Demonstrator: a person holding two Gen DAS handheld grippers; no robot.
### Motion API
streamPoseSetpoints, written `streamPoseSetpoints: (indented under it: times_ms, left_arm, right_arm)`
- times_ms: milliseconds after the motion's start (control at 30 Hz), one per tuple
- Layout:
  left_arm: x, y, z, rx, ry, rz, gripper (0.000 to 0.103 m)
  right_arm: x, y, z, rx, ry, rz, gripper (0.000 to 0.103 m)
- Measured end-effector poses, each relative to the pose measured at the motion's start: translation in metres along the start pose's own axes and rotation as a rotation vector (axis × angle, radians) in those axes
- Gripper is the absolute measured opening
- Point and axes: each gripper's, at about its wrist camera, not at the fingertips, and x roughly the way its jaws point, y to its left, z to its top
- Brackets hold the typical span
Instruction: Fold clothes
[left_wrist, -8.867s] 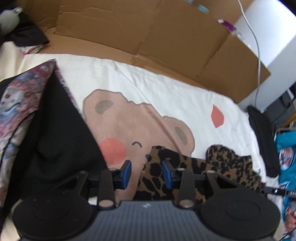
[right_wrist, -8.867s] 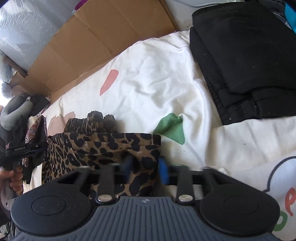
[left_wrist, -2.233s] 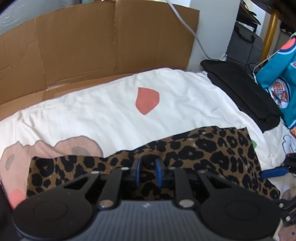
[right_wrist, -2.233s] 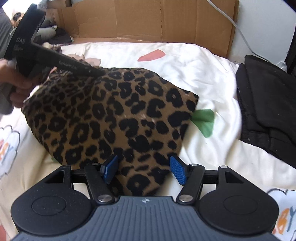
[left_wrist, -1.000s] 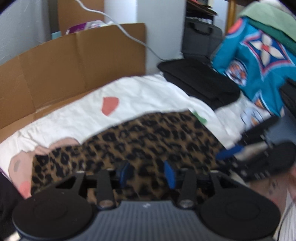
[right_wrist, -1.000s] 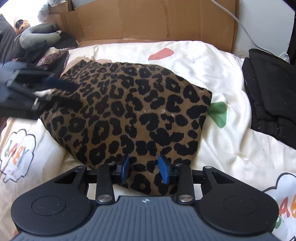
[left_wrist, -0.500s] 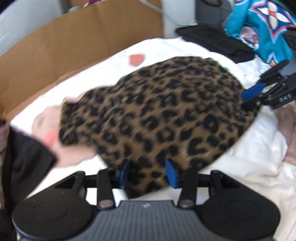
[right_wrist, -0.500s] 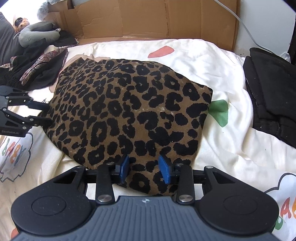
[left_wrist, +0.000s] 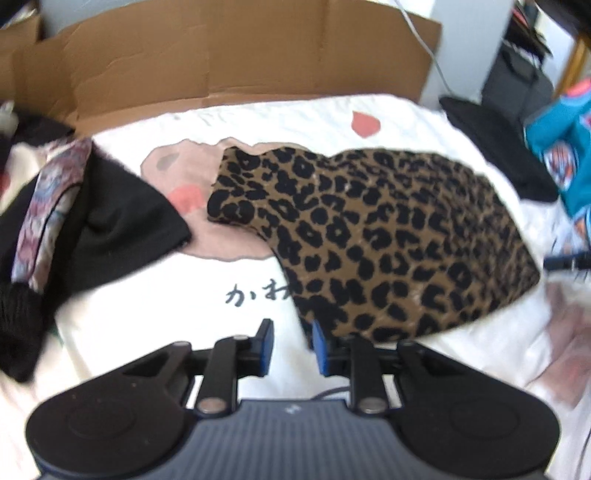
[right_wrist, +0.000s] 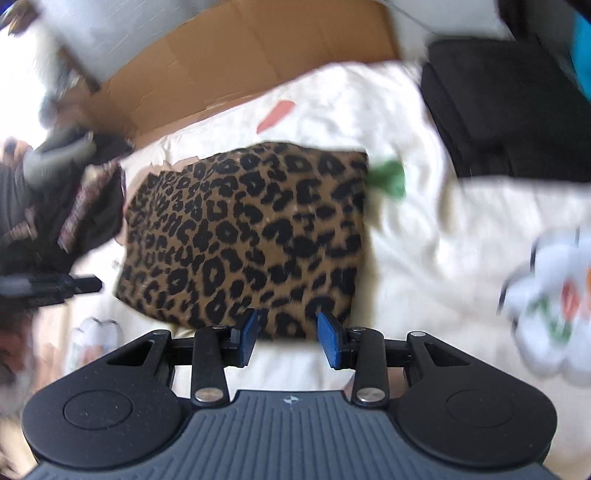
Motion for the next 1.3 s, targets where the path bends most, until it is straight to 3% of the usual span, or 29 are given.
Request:
streamPoseSetpoints:
  times_ms: [167, 433, 567, 667, 733, 800, 933, 1100, 1200, 1300]
  left_arm:
    - [0.01, 0.003, 0.002, -0.089, 0.029, -0.057, 0.038]
    - [0.036, 0.02, -0.009, -0.295, 0.083, -0.161, 0.037]
    - [0.039, 0.028, -0.012, -0.349, 0.086, -0.19, 0.036]
    - [0.041, 0.034, -0.013, -0.388, 0.086, -0.198, 0.028]
    - [0.041, 0.035, -0.013, -0.394, 0.084, -0.198, 0.015]
    - [0.04, 0.039, -0.014, -0.41, 0.081, -0.212, 0.009]
    - [0.034, 0.044, -0.013, -0.43, 0.061, -0.244, 0.009]
    - [0.041, 0.046, -0.014, -0.44, 0.084, -0.237, 0.028]
    - [0.044, 0.044, -0.016, -0.429, 0.066, -0.267, 0.036]
    - [0.049, 0.043, -0.017, -0.442, 0.053, -0.31, 0.036]
  right_arm:
    - [0.01, -0.024, -0.008, 0.16, 0.021, 0.041, 0.043]
    - [0.043, -0.054, -0.016, 0.427, 0.031, 0.134, 0.042]
    - [0.048, -0.068, -0.021, 0.566, 0.022, 0.187, 0.039]
    - [0.051, -0.07, -0.021, 0.583, 0.018, 0.193, 0.022]
    - [0.049, -0.065, -0.017, 0.552, 0.017, 0.189, 0.014]
    - [0.045, -0.06, -0.013, 0.532, 0.002, 0.193, 0.013]
    - [0.041, -0.057, -0.01, 0.558, -0.013, 0.201, 0.013]
    - [0.054, -0.064, -0.022, 0.599, 0.029, 0.2, 0.035]
    - [0.06, -0.068, -0.026, 0.634, 0.021, 0.233, 0.036]
    - [0.065, -0.072, -0.025, 0.673, 0.011, 0.253, 0.032]
